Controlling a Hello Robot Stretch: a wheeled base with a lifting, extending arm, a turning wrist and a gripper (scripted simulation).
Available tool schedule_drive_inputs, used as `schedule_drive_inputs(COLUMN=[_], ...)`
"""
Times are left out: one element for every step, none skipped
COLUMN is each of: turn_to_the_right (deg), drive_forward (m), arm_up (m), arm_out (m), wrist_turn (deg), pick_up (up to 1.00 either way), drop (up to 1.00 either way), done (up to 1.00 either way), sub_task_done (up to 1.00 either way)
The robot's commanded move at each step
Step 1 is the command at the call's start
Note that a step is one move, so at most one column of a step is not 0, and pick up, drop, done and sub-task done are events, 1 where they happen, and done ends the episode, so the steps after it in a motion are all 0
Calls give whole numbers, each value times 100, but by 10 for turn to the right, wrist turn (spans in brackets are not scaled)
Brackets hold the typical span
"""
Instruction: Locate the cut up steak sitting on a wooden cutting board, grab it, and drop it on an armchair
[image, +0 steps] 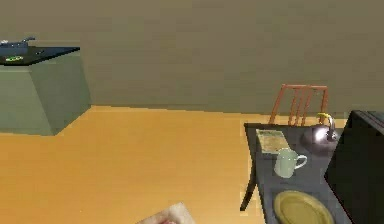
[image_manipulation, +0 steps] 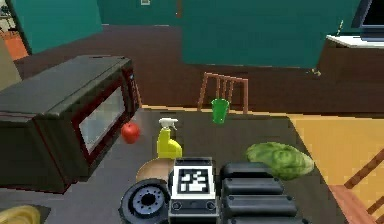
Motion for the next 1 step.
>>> schedule_drive_inputs(turn_to_the_right=[450], drive_forward=[0], arm_up=[0], arm_out=[0], wrist_turn=[0], pick_up=[0], drop=[0], done=[0], sub_task_done=[0])
